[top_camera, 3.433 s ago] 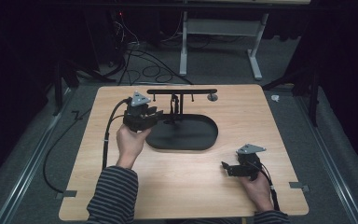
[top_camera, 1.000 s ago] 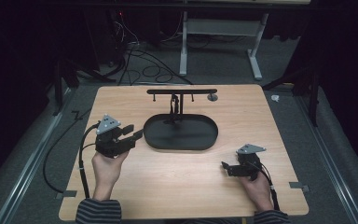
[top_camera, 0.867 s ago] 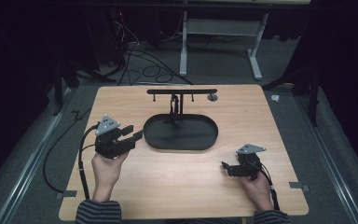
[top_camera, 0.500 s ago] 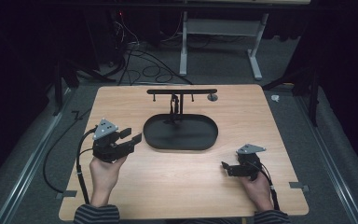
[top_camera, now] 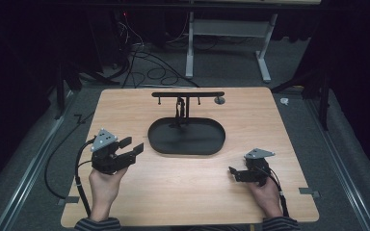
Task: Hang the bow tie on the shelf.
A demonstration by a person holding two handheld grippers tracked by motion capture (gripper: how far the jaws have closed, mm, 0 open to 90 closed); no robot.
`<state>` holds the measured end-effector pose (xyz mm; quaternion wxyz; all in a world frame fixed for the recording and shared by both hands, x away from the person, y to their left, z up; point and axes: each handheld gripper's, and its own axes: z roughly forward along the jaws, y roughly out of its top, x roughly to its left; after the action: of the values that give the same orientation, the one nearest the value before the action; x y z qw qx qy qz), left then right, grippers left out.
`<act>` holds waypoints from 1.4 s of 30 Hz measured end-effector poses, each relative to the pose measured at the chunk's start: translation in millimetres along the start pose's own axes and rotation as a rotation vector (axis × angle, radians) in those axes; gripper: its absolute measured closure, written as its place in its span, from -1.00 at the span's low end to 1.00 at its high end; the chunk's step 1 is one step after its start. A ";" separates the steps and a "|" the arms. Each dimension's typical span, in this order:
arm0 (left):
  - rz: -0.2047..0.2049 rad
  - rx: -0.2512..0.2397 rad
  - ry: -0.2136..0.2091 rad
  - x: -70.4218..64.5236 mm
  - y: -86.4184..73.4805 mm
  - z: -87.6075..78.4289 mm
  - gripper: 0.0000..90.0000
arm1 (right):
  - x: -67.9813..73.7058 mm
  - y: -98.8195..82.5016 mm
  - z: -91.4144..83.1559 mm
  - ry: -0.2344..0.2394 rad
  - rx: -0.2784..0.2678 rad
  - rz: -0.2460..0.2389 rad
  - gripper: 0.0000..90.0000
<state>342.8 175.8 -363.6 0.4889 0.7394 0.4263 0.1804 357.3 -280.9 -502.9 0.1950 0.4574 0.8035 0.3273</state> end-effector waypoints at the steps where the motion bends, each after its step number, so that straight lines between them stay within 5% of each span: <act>1: -0.003 -0.002 -0.002 0.1 -0.9 -0.8 0.04 | 0.0 0.0 0.1 -0.001 -0.001 0.000 -0.59; 42: -0.087 0.015 0.044 14.2 -48.8 -2.3 -0.06 | -0.1 0.0 0.2 0.000 -0.003 -0.002 -0.59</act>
<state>327.1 196.3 -407.5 0.4815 0.7196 0.4699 0.1719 357.4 -280.9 -503.1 0.1961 0.4565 0.8034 0.3281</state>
